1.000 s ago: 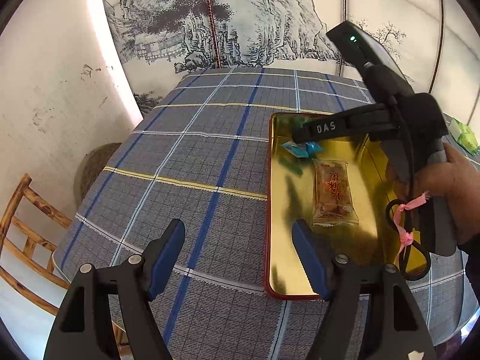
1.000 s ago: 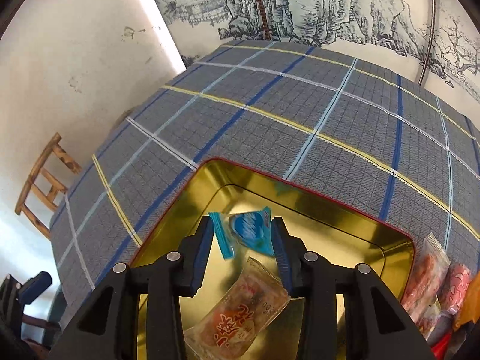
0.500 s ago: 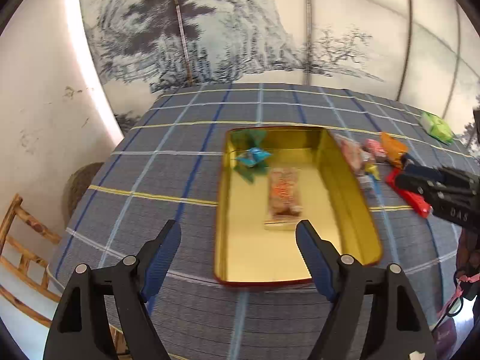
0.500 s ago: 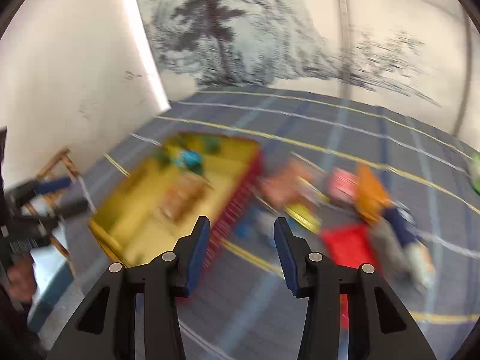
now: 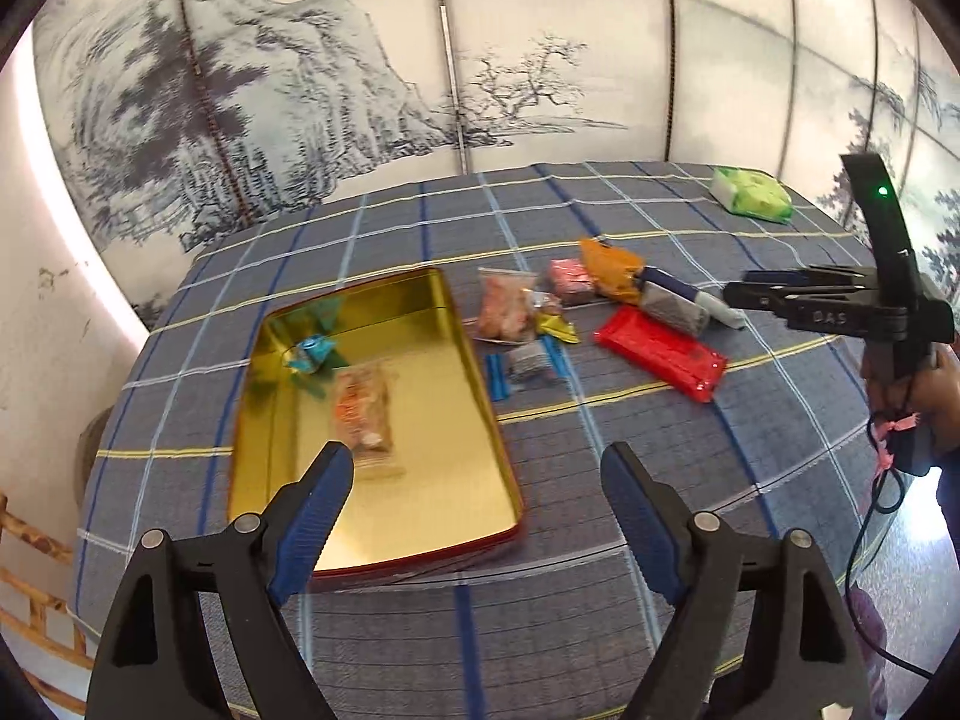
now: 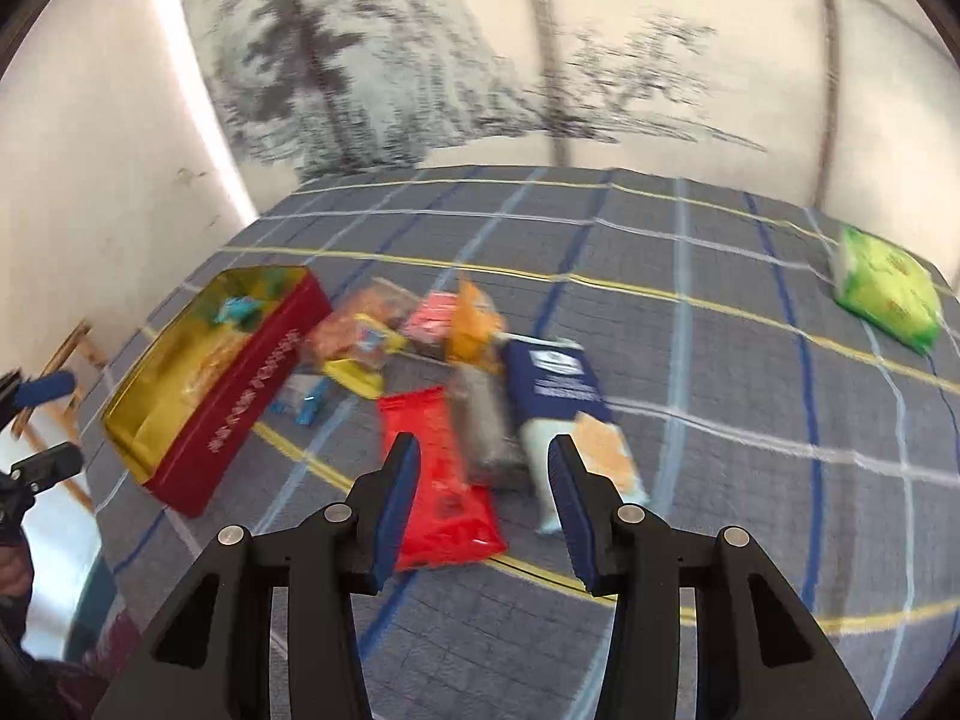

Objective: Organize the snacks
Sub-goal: 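Grasp the clear bag of dark seeds with the right gripper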

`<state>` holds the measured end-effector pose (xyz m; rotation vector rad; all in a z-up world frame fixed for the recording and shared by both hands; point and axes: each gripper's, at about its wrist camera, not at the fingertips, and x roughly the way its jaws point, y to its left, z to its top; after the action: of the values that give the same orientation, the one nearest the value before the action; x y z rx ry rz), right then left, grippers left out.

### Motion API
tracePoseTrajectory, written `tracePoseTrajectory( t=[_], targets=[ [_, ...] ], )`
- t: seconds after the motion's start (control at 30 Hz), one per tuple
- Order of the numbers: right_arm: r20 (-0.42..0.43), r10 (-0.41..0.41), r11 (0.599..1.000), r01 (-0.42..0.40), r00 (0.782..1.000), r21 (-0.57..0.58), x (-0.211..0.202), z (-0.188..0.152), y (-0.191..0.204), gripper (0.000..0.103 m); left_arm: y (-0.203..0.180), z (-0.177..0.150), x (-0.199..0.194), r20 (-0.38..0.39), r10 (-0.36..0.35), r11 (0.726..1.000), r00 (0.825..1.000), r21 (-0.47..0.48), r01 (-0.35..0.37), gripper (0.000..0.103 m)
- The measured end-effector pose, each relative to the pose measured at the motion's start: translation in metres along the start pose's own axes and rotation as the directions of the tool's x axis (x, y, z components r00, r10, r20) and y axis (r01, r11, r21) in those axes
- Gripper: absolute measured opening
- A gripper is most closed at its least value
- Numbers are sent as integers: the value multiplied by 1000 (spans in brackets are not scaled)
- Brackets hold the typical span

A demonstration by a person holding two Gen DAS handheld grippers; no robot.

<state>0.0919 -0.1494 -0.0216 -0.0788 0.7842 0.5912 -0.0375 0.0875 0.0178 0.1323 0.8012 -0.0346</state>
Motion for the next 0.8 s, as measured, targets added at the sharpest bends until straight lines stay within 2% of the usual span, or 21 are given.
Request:
tracePoseTrajectory(
  t=[0.1, 0.2, 0.3, 0.43, 0.53, 0.57, 0.63, 0.73, 0.8],
  targets=[
    [-32, -3, 996, 0, 999, -89, 22, 4, 18, 46, -10, 5, 8, -21, -10, 1000, 1000, 10, 10, 84],
    [-63, 21, 994, -27, 998, -107, 42, 8, 20, 46, -19, 10, 15, -37, -17, 1000, 999, 17, 18, 84],
    [-101, -44, 988, 28, 994, -150, 66, 13, 20, 45, -26, 10, 20, -44, -16, 999, 999, 30, 17, 84],
    [-167, -81, 988, 57, 983, -146, 86, 15, 5, 45, -32, 12, 28, -57, -17, 999, 998, 45, 20, 84],
    [-195, -4, 998, -8, 981, -58, 85, 14, -14, 41, -33, 13, 32, -64, -20, 999, 998, 46, 23, 84],
    [-197, -4, 999, -5, 980, -46, 84, 14, -18, 39, -33, 13, 34, -66, -22, 999, 998, 44, 25, 84],
    [-179, 12, 1000, -13, 984, -7, 74, 12, -25, 38, -34, 14, 37, -73, -22, 999, 997, 46, 25, 84],
    [-109, 64, 996, -57, 992, 65, 47, 5, -28, 38, -38, 17, 40, -78, -30, 998, 996, 47, 34, 84],
    [-47, 65, 994, -61, 997, 87, 19, -6, -27, 38, -40, 22, 41, -76, -58, 998, 995, 35, 60, 84]
  ],
)
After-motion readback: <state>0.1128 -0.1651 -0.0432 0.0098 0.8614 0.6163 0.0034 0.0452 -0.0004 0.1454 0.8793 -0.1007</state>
